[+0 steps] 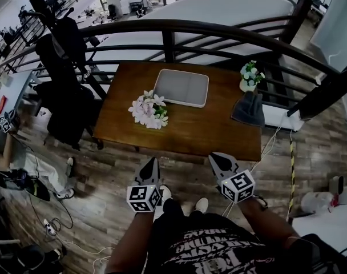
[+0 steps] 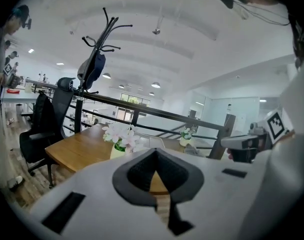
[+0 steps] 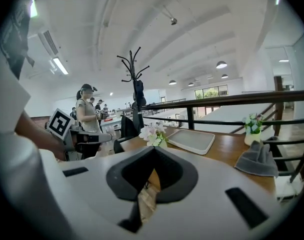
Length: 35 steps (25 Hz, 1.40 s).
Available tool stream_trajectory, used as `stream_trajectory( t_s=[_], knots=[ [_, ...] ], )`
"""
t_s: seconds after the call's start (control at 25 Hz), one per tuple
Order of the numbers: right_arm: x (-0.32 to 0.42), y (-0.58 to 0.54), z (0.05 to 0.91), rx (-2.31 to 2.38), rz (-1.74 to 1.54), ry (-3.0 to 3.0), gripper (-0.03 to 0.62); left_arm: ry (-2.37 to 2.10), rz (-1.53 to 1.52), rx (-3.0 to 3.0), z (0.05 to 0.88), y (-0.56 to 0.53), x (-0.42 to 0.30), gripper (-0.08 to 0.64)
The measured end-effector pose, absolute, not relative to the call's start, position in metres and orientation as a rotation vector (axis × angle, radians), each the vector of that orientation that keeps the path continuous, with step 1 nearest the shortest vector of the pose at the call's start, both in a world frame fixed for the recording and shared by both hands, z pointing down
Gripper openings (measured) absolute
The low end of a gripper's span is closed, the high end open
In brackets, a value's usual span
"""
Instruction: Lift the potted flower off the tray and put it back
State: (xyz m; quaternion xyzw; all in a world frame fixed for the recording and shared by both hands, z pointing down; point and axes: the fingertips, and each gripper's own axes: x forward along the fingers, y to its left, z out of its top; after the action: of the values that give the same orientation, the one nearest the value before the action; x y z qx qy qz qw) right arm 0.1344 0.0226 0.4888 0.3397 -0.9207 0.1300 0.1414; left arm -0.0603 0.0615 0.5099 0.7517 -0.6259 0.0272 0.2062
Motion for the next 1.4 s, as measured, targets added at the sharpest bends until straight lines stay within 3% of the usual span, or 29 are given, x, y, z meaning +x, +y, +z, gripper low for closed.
stream_trajectory(
  t_s=[0.36, 1.4],
  knots=[
    [0.152, 0.051, 0.493, 0.926, 0.429, -2.701, -0.009, -1.833, 0.106, 2.014, 0.505, 0.106, -0.052, 0.006],
    [0.102, 0.090, 0.471, 0.962, 0.389, -2.684, -0.009, -1.735, 0.066, 2.088, 0.497, 0.138, -0.064, 0.006]
  ],
)
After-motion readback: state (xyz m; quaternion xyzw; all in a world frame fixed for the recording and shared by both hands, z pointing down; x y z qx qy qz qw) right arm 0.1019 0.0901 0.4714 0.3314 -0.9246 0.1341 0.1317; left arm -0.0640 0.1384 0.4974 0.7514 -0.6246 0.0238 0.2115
